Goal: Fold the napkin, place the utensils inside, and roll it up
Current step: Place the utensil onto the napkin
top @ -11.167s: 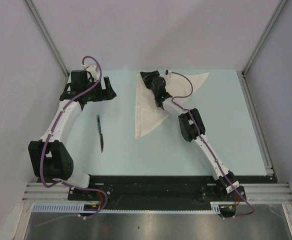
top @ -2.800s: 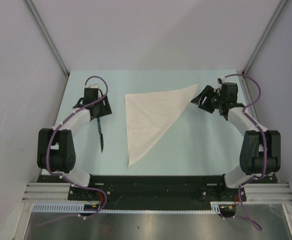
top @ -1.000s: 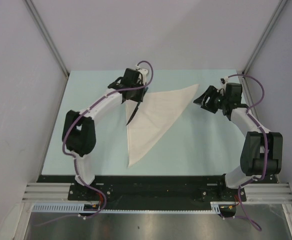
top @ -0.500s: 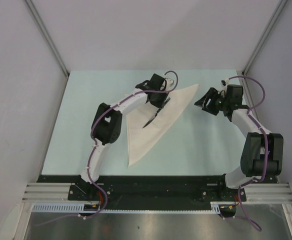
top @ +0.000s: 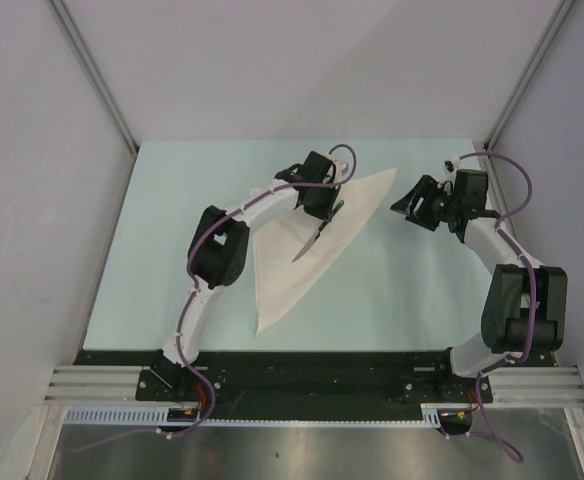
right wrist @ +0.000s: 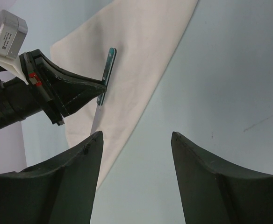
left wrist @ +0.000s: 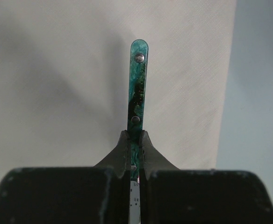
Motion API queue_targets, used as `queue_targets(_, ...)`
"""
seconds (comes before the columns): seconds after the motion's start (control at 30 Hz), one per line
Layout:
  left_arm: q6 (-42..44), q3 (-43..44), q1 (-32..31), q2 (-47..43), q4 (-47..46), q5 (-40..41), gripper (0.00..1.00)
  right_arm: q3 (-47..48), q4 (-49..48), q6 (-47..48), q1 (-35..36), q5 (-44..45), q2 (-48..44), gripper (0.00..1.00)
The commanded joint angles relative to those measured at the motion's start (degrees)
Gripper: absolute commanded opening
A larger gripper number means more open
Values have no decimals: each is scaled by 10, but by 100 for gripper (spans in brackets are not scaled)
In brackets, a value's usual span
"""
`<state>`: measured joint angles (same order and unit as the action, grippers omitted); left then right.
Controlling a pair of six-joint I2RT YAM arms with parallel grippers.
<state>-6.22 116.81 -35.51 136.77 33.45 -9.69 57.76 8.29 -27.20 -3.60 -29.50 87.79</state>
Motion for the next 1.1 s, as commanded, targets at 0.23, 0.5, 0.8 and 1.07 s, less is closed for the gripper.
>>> queue_targets(0.23,-27,22,-19,14,-31,-34,0,-6,-7,4,-4,-12,-4,65)
queue_targets(0.5,-37,23,-20,20,-37,-43,0,-8,-4,6,-5,-12,-10,65)
queue_targets(0.8,-44,25,-20,10,-29,-51,65,-7,-17,-6,-7,-5,-3,65)
queue_targets(1.07,-27,29,-11,-82,11,-23,89,37,-77,-36,-7,17,70,65)
